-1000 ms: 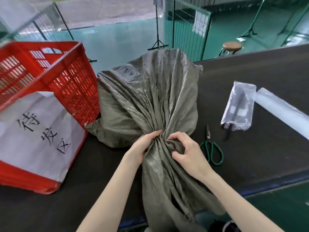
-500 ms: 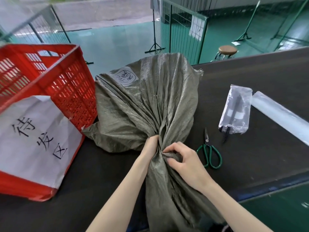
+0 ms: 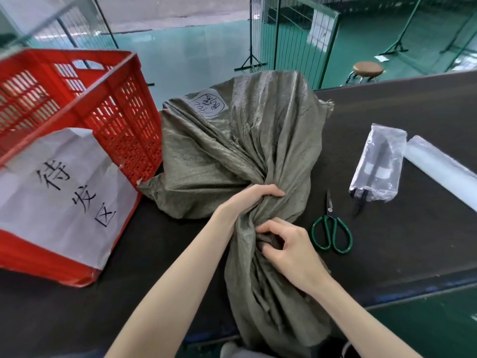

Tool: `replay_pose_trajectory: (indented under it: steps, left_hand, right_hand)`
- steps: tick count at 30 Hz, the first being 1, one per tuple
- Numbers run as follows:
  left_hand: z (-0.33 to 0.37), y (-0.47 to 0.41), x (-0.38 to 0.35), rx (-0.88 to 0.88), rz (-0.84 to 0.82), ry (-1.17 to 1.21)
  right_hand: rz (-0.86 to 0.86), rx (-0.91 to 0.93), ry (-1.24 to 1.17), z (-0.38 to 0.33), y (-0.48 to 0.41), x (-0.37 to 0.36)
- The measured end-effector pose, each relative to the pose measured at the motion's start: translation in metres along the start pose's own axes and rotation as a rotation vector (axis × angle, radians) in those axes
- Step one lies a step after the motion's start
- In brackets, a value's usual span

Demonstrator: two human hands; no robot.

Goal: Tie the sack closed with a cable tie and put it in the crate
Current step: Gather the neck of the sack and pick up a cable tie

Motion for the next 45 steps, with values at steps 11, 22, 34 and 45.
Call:
replay_pose_trajectory:
  steps: [11,22,34,45]
  left_hand:
    - [-0.015,-0.003,0.013,0.016,0.139,-0.104]
    - [-0.024,-0.025,0.012,-0.005,0.023,-0.055]
    - [-0.019,-0.041,0.03,-0.354,0.439,0.061]
    - [-0.016,-0.035,0.039,-0.559,0.534,0.051]
  right_hand:
    - [-0.052,-0.058,-0.149,0.017,0.011,-0.011]
    - [-0.068,-0.116,-0.136,0.033,0.017,-0.014]
    - [-0.043,-0.243,-0.172,0.072,0.025,0.013]
    - [0.41,-0.409,-0.351,0.133,0.001,0.102]
Point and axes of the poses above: each hand's wrist, its own y-axis away from the middle knuckle, its own x-axis out of the back of the hand, z = x × y, the point moved 10 cm from there along -y, towards the middle knuckle, and after that the axes turned 4 degrees about -z, right-handed, at the moved point
